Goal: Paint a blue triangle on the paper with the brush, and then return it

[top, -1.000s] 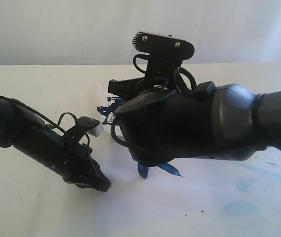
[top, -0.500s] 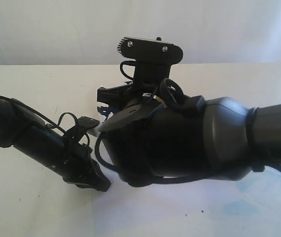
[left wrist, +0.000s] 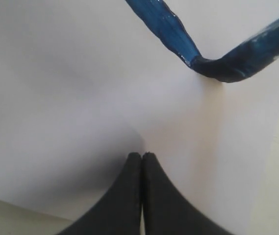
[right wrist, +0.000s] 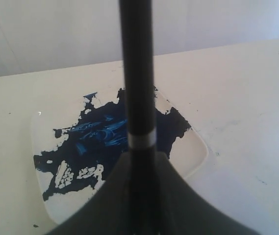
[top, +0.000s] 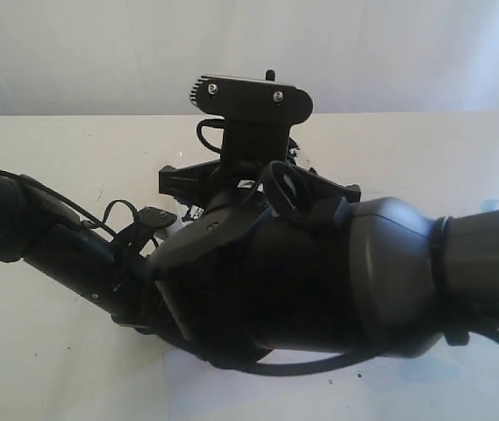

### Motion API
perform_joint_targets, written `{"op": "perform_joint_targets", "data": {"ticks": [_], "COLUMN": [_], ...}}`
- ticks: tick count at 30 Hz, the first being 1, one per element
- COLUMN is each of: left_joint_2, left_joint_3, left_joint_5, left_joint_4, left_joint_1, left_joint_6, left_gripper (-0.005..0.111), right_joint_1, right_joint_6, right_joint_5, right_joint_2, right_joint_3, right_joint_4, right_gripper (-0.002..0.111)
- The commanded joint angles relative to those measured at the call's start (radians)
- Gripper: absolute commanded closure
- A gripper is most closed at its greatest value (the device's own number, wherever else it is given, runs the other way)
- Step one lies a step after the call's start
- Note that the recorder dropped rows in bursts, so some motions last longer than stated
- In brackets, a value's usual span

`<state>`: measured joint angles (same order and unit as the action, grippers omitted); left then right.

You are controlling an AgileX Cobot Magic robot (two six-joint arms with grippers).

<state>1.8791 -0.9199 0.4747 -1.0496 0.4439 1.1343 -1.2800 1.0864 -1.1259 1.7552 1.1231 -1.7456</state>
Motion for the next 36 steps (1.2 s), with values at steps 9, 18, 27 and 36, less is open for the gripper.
{"op": "perform_joint_targets", "data": {"ticks": [9,18,27,36], "left_joint_2": [-0.004,-0.004,-0.004,-0.004], "left_joint_3": [0.000,0.000,0.000,0.000], "left_joint_5": [-0.012,-0.012,-0.012,0.014], "left_joint_4": [0.012,0.012,0.012,0.012], "left_joint_1": [0.005,0.005,0.005,0.005], "left_joint_6": [-0.005,-0.005,-0.005,-0.005], "left_gripper": [0.107,0.107,0.107,0.107], "right_joint_1": [-0.045,-0.077,-0.075,0.011], "right_joint_6": [0.016,0.042,0.121,0.221], "right_joint_5": [-0.035,-0.095,-0.095,0.051], "right_joint_2": [-0.028,-0.042,-0.155,-0.303], "right_joint_3": [0.003,0.003,0.003,-0.020], "right_joint_4": [0.001,0.001,0.050,0.097], "right_gripper": [0.108,0.108,0.108,0.108]}}
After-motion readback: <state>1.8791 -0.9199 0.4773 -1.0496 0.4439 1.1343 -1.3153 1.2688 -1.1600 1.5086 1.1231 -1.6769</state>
